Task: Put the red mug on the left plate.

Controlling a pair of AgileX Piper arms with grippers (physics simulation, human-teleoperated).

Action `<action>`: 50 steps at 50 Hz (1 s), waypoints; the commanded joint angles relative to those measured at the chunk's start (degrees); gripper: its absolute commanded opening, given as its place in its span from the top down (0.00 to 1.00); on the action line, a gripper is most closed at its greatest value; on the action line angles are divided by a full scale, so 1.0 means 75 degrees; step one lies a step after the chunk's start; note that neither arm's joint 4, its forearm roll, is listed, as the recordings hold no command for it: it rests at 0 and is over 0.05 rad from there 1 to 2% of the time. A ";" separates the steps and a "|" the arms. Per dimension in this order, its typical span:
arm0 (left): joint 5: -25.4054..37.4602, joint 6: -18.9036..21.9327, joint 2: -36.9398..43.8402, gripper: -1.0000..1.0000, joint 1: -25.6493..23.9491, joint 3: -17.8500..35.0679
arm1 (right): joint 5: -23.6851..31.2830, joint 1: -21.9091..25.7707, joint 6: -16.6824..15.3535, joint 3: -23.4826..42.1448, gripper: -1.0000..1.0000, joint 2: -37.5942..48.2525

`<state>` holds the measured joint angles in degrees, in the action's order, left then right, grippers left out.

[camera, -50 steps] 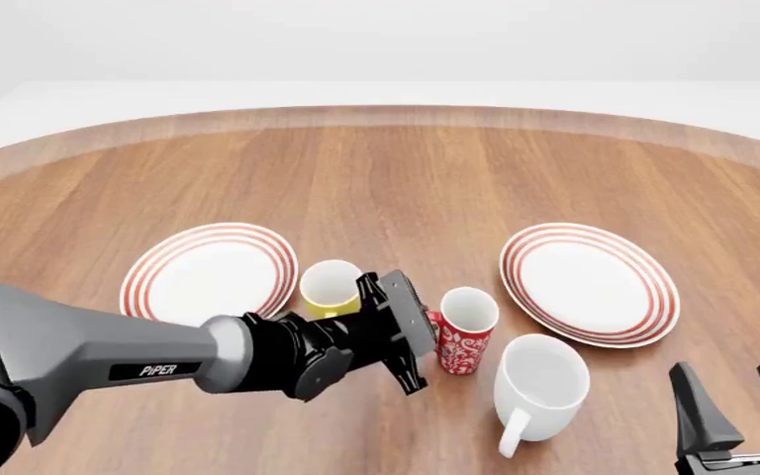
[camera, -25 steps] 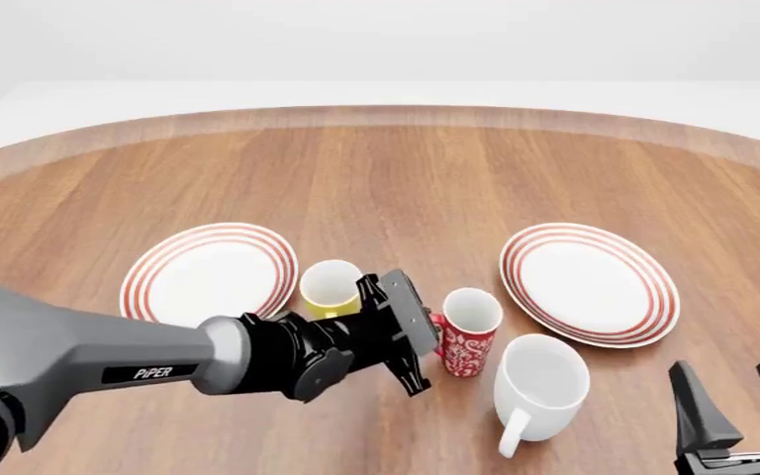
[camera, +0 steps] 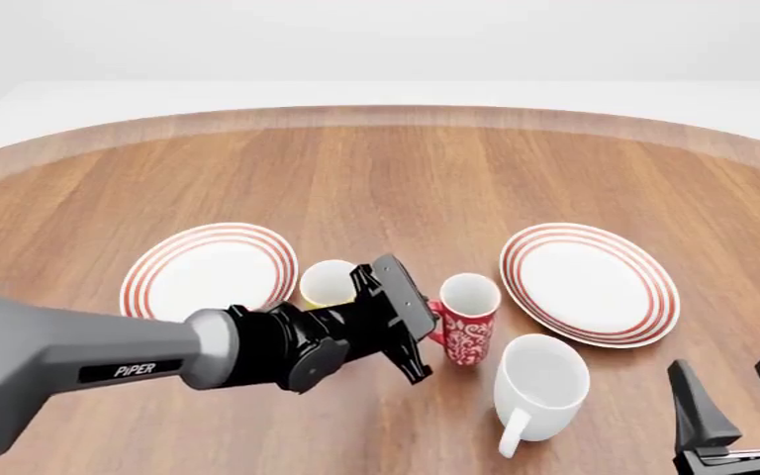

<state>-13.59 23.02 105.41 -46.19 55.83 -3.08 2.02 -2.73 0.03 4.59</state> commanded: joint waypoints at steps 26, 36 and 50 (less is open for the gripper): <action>0.0170 -0.0243 -0.1187 1.00 0.0636 0.0065 | 0.0036 0.0013 -0.0016 -0.0001 0.00 -0.0009; 0.0279 -0.0276 -0.1411 1.00 0.0796 0.0105 | -0.0094 0.0021 -0.0022 -0.0002 0.00 0.0136; 0.0239 -0.0367 -0.1773 1.00 0.1164 -0.0015 | -0.0076 0.0028 -0.0023 -0.0002 0.00 0.0128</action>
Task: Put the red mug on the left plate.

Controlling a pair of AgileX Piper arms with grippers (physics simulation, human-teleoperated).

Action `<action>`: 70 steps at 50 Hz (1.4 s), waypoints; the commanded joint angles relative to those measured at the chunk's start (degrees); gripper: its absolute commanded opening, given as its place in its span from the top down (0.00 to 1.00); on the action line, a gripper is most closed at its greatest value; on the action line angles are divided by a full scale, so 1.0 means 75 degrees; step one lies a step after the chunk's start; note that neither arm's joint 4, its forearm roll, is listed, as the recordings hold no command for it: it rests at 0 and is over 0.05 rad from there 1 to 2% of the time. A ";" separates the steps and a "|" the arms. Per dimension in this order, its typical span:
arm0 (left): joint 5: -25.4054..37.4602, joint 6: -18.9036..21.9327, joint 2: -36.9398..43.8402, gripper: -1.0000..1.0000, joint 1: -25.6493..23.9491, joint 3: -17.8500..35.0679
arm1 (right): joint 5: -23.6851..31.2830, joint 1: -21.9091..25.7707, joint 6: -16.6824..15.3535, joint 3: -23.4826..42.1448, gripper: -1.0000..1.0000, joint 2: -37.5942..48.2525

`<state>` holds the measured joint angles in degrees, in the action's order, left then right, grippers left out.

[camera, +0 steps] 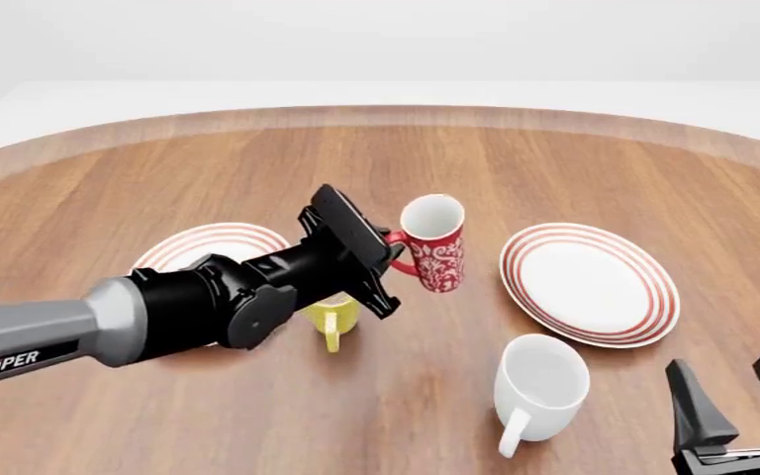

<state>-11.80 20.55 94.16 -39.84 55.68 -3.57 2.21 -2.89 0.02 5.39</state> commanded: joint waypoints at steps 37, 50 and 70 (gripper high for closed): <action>-0.0036 -0.0385 -0.0566 1.00 0.1930 0.0081 | -0.0055 0.0003 -0.0010 0.0001 0.00 0.0085; -0.0321 -0.0480 -0.0350 1.00 0.2525 -0.0045 | -0.0057 0.0010 -0.0012 0.0001 0.00 0.0088; -0.0789 -0.0948 -0.1250 1.00 0.2941 -0.1355 | -0.0014 -0.0001 -0.0010 0.0000 0.00 0.0070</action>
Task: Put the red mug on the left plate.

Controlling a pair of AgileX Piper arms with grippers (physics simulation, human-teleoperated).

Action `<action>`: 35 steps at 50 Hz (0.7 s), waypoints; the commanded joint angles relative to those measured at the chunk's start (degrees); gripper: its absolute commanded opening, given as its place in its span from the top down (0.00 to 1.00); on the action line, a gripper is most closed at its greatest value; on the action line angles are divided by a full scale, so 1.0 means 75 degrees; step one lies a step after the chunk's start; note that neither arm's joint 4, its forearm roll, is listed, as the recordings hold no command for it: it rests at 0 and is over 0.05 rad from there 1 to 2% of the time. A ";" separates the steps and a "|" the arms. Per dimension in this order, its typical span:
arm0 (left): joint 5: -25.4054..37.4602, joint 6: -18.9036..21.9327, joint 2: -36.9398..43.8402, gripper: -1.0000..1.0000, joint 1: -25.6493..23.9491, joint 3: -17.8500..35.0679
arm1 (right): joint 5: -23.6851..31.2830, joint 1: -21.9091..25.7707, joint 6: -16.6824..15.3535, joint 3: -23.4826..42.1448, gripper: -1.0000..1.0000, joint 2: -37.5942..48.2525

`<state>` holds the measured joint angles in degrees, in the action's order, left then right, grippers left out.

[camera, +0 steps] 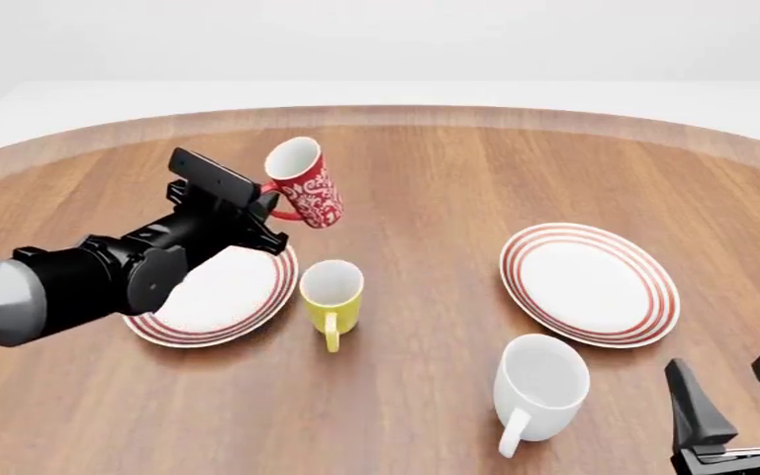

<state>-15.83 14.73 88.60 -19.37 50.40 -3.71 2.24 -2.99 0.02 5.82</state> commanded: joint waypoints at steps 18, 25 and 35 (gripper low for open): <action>-0.0807 -0.0212 -0.0753 1.00 0.0980 -0.1585 | 0.0085 -0.0011 0.0014 0.0000 0.00 -0.0086; -0.1170 -0.0326 -0.0617 1.00 0.1256 -0.1953 | 0.0106 -0.0004 0.0012 0.0000 0.00 -0.0118; -0.1576 -0.0014 -0.0195 1.00 0.1776 -0.2041 | 0.0091 -0.0002 0.0009 0.0000 0.00 -0.0112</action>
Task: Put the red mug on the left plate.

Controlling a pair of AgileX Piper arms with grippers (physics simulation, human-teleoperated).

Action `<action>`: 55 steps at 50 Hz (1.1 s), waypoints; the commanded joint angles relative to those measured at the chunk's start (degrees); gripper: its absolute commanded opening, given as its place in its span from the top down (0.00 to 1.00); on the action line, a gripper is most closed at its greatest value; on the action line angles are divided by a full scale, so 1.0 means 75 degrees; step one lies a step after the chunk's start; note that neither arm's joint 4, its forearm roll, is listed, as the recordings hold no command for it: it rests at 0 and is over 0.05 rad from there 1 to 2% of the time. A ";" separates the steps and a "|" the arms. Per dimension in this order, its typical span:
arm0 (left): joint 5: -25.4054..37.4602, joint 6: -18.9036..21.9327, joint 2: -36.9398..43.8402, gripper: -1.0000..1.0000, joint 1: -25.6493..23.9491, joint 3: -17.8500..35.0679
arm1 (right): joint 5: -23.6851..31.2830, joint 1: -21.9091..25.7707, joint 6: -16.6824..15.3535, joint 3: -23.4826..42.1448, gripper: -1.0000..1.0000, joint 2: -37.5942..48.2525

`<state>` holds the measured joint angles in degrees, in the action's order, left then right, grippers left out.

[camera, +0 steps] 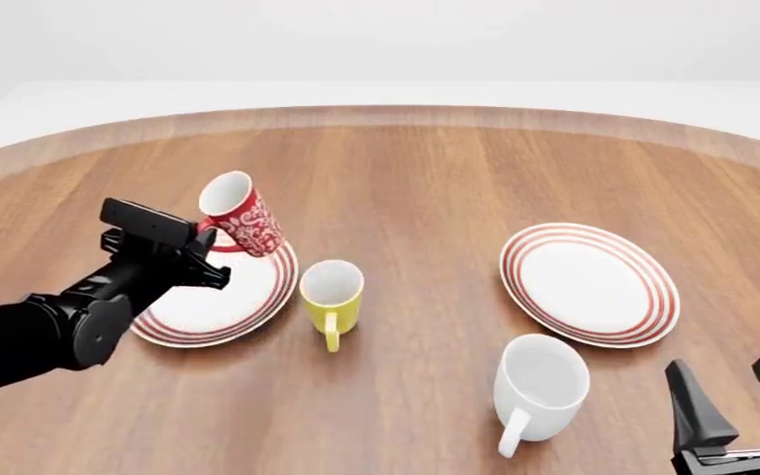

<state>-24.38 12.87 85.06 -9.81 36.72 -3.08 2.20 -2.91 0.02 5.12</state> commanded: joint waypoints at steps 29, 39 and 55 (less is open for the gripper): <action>-0.1274 0.1254 0.1025 1.00 0.1347 -0.0264 | -0.0072 0.0003 0.0001 0.0001 0.00 0.0054; -0.1542 0.1608 0.1585 1.00 0.1253 -0.0232 | -0.0071 0.0003 0.0003 0.0001 0.00 0.0052; -0.1798 0.1950 0.1793 1.00 0.1389 -0.0265 | -0.0070 0.0001 0.0002 0.0001 0.00 0.0050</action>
<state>-36.74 25.69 97.59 0.25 34.65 -3.60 2.23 -2.91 0.02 5.48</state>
